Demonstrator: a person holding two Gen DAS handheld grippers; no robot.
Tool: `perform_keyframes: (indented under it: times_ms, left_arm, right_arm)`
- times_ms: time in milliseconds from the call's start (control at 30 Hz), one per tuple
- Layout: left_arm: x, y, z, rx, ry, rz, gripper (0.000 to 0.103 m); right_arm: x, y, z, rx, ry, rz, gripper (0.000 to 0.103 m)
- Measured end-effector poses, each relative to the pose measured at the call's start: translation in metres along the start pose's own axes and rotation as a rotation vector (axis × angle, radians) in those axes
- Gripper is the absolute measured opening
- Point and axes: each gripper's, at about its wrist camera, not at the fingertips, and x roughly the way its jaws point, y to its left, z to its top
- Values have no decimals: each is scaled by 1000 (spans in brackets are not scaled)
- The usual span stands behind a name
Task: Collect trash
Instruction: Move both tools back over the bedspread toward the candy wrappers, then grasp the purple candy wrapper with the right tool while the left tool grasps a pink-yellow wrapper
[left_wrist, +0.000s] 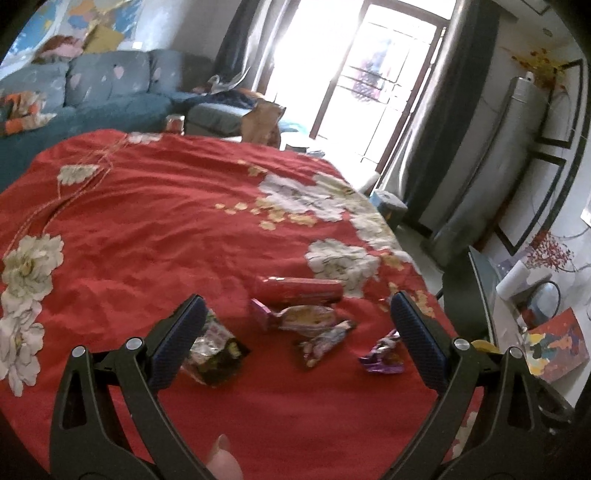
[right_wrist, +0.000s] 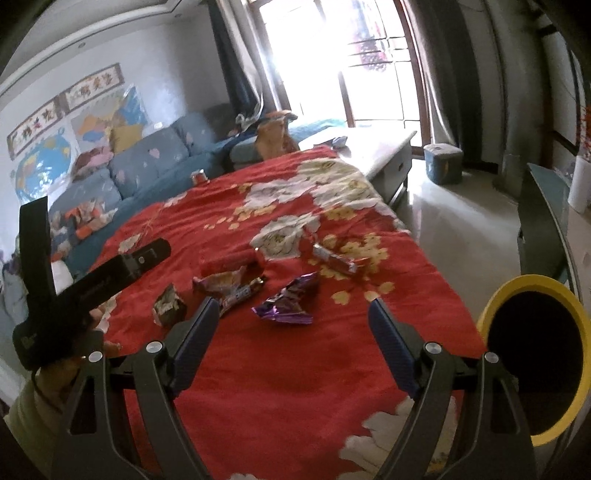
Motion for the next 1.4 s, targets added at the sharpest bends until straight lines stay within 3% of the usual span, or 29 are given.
perform_keyframes:
  times_ms: [100, 367, 733, 933, 1033, 1233, 1300, 1400]
  left_arm:
    - [7, 12, 1, -16, 18, 4, 92]
    - [31, 28, -1, -33, 98, -18, 62]
    - [59, 31, -5, -37, 186, -59, 48]
    - [73, 29, -5, -37, 222, -70, 44]
    - [79, 29, -7, -37, 237, -72, 35]
    - [86, 28, -10, -35, 257, -76, 26]
    - [87, 29, -11, -37, 260, -78, 23]
    - [89, 29, -12, -40, 263, -84, 21]
  right_arm:
    - [18, 6, 0, -12, 29, 0, 80]
    - [56, 6, -4, -16, 99, -9, 80]
    - [94, 4, -4, -5, 166, -17, 76]
    - [106, -1, -6, 26, 194, -15, 70]
    - [110, -4, -7, 45, 207, -8, 65]
    - [116, -6, -9, 58, 225, 8, 52]
    - [117, -7, -10, 62, 228, 16, 44]
    - [117, -6, -11, 62, 230, 26, 43]
